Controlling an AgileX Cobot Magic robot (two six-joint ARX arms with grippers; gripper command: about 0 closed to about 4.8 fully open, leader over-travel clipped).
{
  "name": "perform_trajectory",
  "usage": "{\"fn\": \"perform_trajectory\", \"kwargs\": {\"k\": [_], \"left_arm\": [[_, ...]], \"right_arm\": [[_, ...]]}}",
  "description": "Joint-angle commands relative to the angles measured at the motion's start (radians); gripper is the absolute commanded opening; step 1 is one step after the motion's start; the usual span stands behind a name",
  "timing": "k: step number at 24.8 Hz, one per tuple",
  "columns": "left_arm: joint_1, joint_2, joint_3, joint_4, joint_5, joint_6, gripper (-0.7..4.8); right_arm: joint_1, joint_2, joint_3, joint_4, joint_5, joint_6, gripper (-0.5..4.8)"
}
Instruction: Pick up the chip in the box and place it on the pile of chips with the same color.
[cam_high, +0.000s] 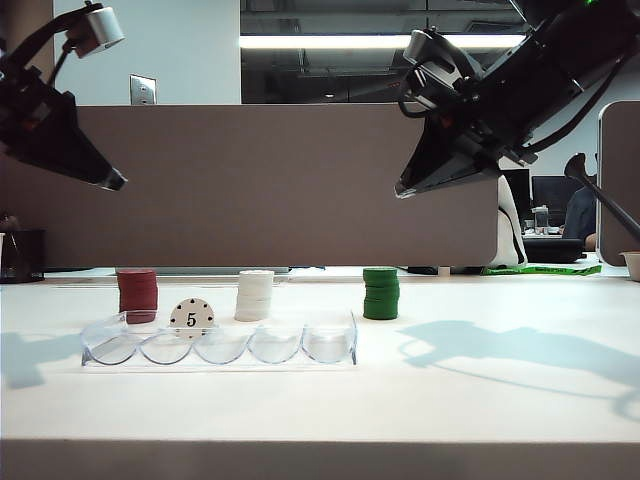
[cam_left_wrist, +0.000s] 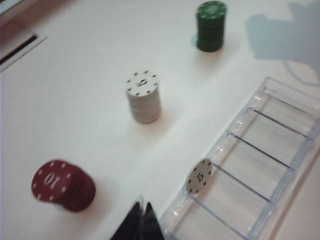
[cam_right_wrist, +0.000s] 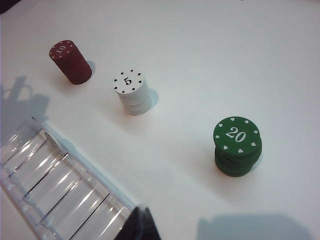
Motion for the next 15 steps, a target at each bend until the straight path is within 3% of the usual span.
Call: {"fn": "perform_trajectory", "kwargs": {"k": [1,5,7,11,13,15], "left_arm": [[-0.001,0.048,0.005,0.046,0.048,0.039,-0.06],[-0.001,0.118,0.005,0.064,0.13,0.049,-0.04],[-0.002,0.157,0.005,0.074,0.14,0.049,0.39],[-0.002,0.187,0.005,0.126,0.155,0.05,0.4],[-0.003,0.188,0.005,0.156,0.172,0.05,0.35],[-0.007,0.188,0.005,0.187,0.167,0.043,-0.07]], "right_arm": [[0.0,-0.005,0.003,0.012,-0.004,0.001,-0.06],[0.0,-0.005,0.003,0.007,-0.004,0.001,-0.06],[0.0,-0.005,0.003,0.0,-0.004,0.001,-0.06],[0.0,-0.005,0.002,-0.004,-0.004,0.001,-0.06],[0.0,-0.005,0.002,-0.003,-0.004,0.001,-0.06],[0.0,-0.005,0.002,-0.003,-0.004,0.001,-0.06]]}}
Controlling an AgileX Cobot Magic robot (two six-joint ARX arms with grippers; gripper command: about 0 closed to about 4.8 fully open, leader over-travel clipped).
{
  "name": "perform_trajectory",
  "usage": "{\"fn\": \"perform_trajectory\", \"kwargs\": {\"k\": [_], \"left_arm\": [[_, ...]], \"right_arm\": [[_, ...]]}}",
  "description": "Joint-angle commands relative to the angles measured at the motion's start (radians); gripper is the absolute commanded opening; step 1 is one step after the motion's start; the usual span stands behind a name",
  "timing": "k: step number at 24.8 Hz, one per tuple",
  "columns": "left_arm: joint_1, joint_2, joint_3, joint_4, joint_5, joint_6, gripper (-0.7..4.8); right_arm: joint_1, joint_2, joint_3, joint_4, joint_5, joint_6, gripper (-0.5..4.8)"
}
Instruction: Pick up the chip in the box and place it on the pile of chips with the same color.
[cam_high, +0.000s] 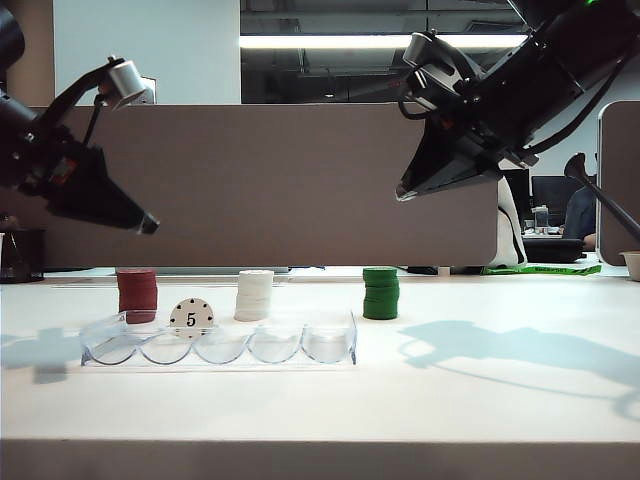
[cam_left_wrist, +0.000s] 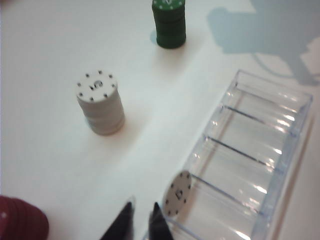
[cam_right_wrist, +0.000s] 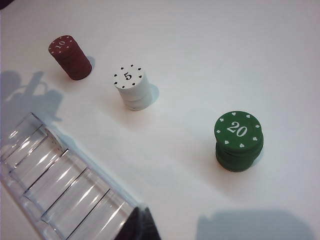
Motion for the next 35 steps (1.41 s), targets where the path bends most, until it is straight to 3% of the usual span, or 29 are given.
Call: {"fn": "perform_trajectory", "kwargs": {"k": [1,5,8,13,18,23,29,31,35], "left_arm": [[-0.01,-0.003,0.005,0.07,0.012,-0.009,-0.07],[-0.025,-0.003,0.005,0.085,-0.008,0.001,-0.07],[-0.034,0.01,0.006,0.138,0.003,0.108,-0.07],[-0.032,0.059,0.029,0.116,0.008,0.111,-0.07],[-0.032,0.158,0.207,-0.125,0.034,0.227,-0.07],[-0.034,0.18,0.335,-0.324,-0.019,0.335,-0.07],[-0.04,0.2,0.467,-0.594,-0.127,0.481,-0.07],[-0.07,0.228,0.518,-0.704,-0.217,0.548,-0.07],[-0.117,0.286,0.55,-0.726,-0.235,0.564,-0.07]], "right_arm": [[0.0,-0.005,0.002,0.011,-0.004,0.001,-0.06],[0.0,-0.005,0.002,0.012,-0.004,0.001,-0.06],[0.0,-0.005,0.002,0.013,-0.004,0.001,-0.06],[0.0,-0.005,0.002,0.019,-0.003,0.0,-0.06],[0.0,-0.005,0.002,0.02,-0.003,0.0,-0.06],[0.0,-0.005,0.002,0.02,-0.003,0.0,-0.06],[0.0,-0.005,0.002,0.02,-0.003,-0.007,-0.06],[0.0,-0.005,0.002,0.021,-0.003,-0.007,-0.06],[0.0,-0.005,0.002,0.023,-0.003,-0.007,-0.06]]}}
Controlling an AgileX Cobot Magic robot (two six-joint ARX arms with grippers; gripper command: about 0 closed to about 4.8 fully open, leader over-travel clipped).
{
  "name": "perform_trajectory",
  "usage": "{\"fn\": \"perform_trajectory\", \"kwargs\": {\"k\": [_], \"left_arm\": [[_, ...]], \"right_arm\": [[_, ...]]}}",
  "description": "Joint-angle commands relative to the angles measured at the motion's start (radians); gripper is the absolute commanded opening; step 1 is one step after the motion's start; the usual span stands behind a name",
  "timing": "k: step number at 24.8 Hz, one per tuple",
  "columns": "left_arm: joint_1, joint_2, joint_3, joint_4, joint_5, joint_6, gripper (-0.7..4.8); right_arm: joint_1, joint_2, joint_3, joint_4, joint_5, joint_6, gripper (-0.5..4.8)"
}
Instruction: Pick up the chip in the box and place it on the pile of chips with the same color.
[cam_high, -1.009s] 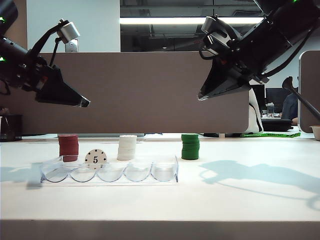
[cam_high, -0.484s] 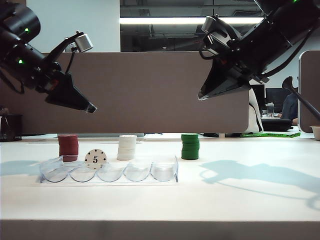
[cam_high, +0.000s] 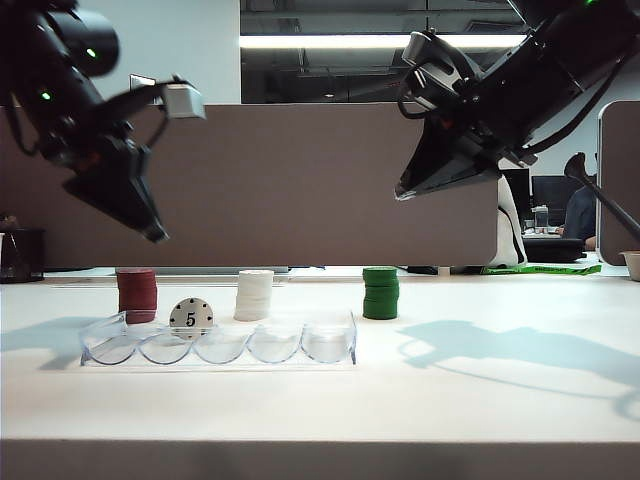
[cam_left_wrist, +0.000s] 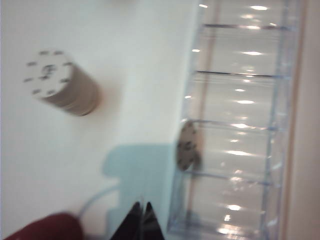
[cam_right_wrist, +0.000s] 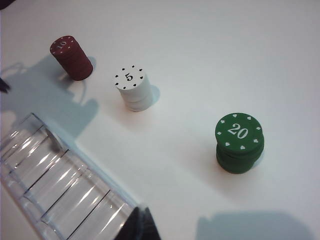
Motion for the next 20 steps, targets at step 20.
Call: {"fn": "perform_trajectory", "kwargs": {"k": [20], "left_arm": [[-0.096,0.091,0.044,0.04,-0.104,0.007,0.85]], "right_arm": [[0.0,-0.004,0.002,0.013,-0.003,-0.003,-0.06]]}}
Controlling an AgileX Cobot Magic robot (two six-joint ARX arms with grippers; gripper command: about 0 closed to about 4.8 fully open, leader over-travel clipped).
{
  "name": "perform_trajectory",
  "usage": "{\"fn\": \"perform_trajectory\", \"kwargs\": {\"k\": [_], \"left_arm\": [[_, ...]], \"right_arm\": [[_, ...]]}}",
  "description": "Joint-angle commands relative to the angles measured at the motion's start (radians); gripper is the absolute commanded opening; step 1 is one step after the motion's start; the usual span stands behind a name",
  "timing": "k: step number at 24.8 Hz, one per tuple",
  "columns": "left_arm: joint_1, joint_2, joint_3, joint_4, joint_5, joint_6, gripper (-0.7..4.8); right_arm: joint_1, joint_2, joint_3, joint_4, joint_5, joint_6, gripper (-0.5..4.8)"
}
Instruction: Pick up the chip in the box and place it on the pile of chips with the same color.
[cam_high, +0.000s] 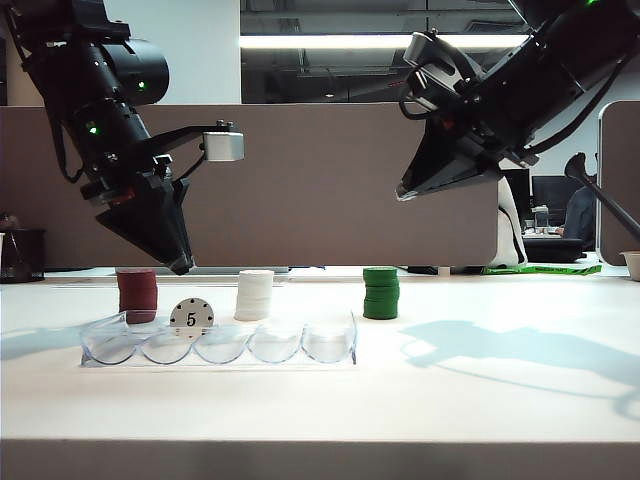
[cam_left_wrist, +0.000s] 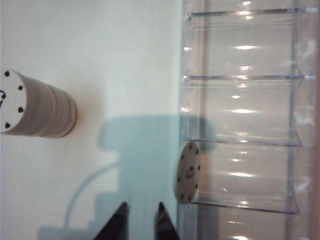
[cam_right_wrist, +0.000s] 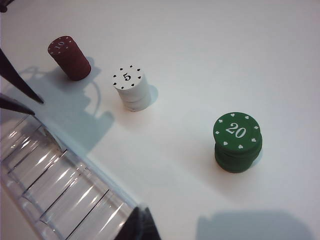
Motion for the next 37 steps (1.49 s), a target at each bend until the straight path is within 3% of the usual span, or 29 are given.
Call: {"fn": "perform_trajectory", "kwargs": {"k": [1,6,15,18,25,37], "left_arm": [[-0.002,-0.005,0.006,0.004,0.008,-0.005,0.85],[-0.004,-0.004,0.006,-0.015,0.065,-0.042,0.84],[-0.006,0.002,0.006,-0.001,0.076,-0.047,0.95],[-0.006,0.002,0.005,-0.017,0.076,-0.05,1.31],[-0.005,0.002,0.005,-0.063,0.094,-0.069,1.35],[-0.005,0.05,0.005,-0.015,0.119,-0.07,1.54]], "right_arm": [[0.001,-0.005,0.002,0.014,-0.003,-0.003,-0.06],[0.001,-0.005,0.002,0.014,-0.003,-0.003,-0.06],[0.001,-0.005,0.002,0.014,-0.003,-0.003,-0.06],[0.001,-0.005,0.002,0.014,-0.003,-0.003,-0.06],[0.001,-0.005,0.002,0.013,-0.003,-0.003,-0.06],[0.001,-0.005,0.002,0.007,-0.003,-0.002,-0.06]]}}
